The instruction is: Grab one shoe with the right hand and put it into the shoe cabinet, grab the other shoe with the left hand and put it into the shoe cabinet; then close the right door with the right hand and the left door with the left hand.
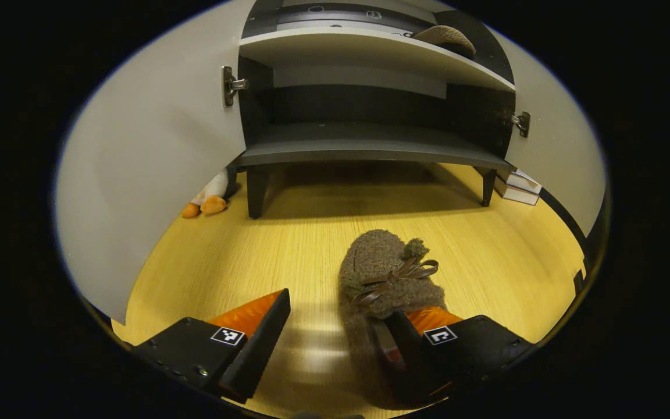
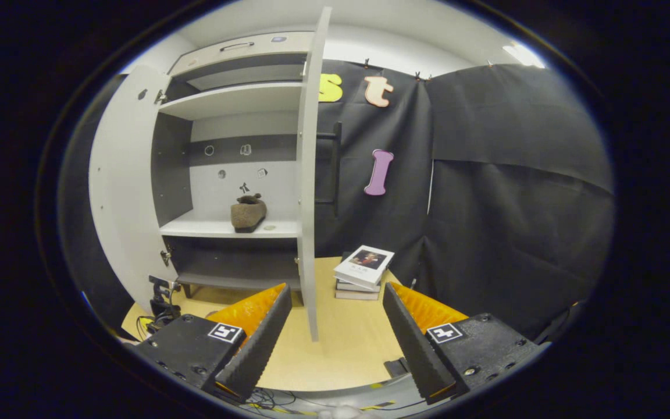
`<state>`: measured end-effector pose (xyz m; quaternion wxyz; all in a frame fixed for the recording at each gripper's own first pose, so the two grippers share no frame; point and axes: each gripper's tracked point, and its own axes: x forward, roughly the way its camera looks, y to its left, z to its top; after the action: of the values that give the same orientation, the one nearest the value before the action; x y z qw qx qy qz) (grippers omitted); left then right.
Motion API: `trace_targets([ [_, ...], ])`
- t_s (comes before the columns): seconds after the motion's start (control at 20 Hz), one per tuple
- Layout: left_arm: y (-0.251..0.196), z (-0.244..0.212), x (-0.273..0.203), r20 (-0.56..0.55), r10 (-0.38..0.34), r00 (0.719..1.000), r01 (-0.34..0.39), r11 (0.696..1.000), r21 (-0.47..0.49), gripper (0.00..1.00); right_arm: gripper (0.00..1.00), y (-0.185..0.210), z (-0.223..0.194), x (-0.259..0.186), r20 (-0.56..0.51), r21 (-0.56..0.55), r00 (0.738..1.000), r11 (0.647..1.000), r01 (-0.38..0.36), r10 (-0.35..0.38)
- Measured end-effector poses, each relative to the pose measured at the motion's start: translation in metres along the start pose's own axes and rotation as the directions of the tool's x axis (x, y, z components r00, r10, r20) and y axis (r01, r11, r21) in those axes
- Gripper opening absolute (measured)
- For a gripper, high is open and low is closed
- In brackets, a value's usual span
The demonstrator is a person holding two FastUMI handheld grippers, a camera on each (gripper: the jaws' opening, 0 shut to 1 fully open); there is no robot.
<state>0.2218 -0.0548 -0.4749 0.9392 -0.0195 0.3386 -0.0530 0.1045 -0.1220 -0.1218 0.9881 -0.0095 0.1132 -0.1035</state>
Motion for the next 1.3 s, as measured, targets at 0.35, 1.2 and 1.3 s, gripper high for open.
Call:
trace_targets([
  [0.35,0.002,-0.002,0.013,-0.052,0.054,0.997,-0.054,0.999,0.004,0.10,1.00,-0.005,0.008,-0.009,0.023,0.011,1.000,1.000,0.016,-0.016],
  [1.2,-0.017,0.203,-0.130,0.222,0.050,0.974,-0.059,0.998,0.034,0.01,1.00,0.016,0.032,-0.033,0.130,0.039,0.990,0.998,-0.056,0.050],
  [1.3,-0.023,0.249,-0.137,0.271,0.047,0.961,-0.057,0.998,0.030,0.01,1.00,0.014,0.033,-0.035,0.134,0.047,0.990,0.997,-0.061,0.054],
])
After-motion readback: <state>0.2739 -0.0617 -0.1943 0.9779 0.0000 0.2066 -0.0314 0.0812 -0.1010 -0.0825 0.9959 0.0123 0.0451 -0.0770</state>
